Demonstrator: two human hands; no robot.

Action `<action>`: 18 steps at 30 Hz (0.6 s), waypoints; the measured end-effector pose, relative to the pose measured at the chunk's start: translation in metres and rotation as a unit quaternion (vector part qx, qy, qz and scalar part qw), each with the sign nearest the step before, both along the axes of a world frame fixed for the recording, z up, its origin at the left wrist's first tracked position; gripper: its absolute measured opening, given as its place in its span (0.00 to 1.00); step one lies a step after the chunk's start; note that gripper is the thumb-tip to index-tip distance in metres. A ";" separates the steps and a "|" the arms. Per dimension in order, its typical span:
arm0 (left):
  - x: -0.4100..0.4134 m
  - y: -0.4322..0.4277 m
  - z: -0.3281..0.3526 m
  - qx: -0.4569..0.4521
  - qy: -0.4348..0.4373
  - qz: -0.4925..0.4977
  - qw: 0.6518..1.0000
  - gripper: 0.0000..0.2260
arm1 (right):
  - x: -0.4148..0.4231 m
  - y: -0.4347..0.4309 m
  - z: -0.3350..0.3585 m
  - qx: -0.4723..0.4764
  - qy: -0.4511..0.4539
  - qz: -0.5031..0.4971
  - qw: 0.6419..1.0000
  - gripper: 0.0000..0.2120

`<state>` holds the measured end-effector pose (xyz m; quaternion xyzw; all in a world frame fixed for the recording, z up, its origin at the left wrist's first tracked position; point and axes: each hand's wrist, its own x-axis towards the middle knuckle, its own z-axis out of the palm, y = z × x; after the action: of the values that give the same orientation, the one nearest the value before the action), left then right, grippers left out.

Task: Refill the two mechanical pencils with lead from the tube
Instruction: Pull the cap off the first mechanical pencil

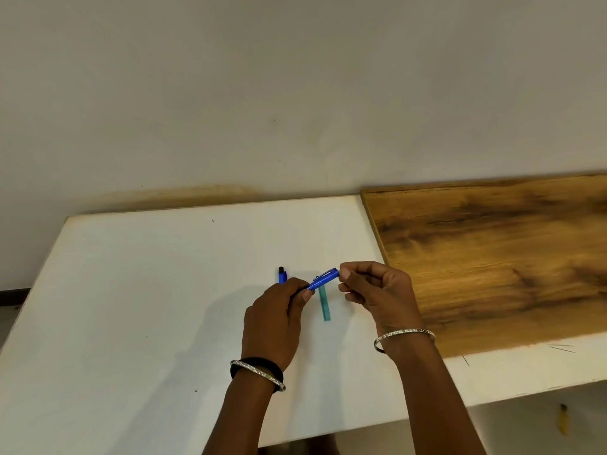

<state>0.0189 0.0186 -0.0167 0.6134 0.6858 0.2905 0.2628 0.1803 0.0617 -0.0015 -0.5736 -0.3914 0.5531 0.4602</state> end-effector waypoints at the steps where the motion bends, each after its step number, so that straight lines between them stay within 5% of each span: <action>1: 0.000 0.000 0.000 0.000 0.001 -0.002 1.000 0.15 | 0.000 0.000 0.000 -0.003 0.004 0.002 1.000 0.05; 8: 0.005 -0.001 0.006 -0.006 0.004 -0.014 1.000 0.13 | 0.004 0.000 -0.002 0.001 0.001 0.008 1.000 0.04; 14: 0.013 -0.002 0.010 -0.002 -0.003 -0.012 1.000 0.14 | 0.011 0.000 -0.001 -0.038 0.082 -0.065 0.994 0.03; 16: 0.009 -0.003 0.010 0.004 -0.013 0.004 1.000 0.13 | 0.019 -0.001 -0.006 -0.008 -0.056 -0.080 0.995 0.02; 18: 0.007 -0.003 0.008 0.010 -0.019 0.015 1.000 0.14 | 0.025 -0.002 -0.014 0.036 -0.293 -0.045 0.955 0.04</action>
<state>0.0264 0.0161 -0.0083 0.6005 0.6866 0.3128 0.2648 0.2050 0.0601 -0.0155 -0.7106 -0.5020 0.3255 0.3701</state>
